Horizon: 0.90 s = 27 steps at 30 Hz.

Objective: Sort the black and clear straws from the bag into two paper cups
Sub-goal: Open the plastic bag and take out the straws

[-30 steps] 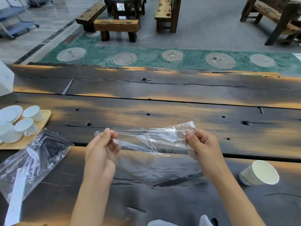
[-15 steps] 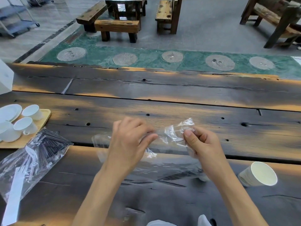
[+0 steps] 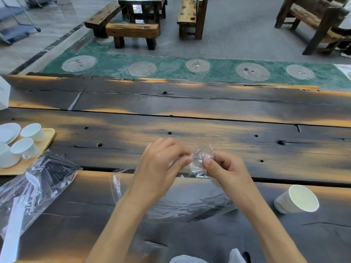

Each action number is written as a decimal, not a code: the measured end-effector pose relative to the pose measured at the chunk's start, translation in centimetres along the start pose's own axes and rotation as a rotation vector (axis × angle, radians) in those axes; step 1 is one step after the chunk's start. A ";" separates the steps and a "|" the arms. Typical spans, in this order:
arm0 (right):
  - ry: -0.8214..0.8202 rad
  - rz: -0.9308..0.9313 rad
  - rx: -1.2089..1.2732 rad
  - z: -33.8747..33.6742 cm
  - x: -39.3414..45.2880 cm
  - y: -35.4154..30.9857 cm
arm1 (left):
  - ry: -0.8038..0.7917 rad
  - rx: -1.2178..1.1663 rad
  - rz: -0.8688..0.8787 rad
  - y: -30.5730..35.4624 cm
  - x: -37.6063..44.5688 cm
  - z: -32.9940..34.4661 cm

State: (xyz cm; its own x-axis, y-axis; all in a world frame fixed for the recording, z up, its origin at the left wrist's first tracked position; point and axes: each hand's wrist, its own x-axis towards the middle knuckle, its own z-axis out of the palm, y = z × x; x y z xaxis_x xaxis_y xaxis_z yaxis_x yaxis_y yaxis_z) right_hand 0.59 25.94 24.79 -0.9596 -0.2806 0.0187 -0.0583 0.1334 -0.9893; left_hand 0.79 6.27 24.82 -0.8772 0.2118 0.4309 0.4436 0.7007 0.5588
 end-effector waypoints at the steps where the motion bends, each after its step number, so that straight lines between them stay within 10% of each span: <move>1: -0.013 0.000 -0.004 0.1 0.0 0.0 | 0.026 -0.010 0.017 0.1 0.1 0.2; 14: 0.080 0.039 0.066 -0.8 -0.7 0.1 | 0.083 -0.351 -0.357 -0.1 1.2 -3.1; 20: 0.202 -0.052 0.263 -1.7 0.1 -1.2 | 0.445 0.073 -0.278 -1.6 0.4 -3.6; 27: 0.215 -0.126 0.414 0.0 1.2 -4.9 | 0.814 -0.065 -0.593 -3.6 -3.6 0.6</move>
State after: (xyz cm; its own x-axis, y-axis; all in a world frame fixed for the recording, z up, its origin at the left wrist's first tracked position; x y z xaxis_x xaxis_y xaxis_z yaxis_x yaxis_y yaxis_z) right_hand -0.28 24.99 29.64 -0.9899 -0.0616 0.1279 -0.1047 -0.2910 -0.9510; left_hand 2.24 3.36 20.86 -0.5779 -0.7057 0.4099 0.0069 0.4980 0.8671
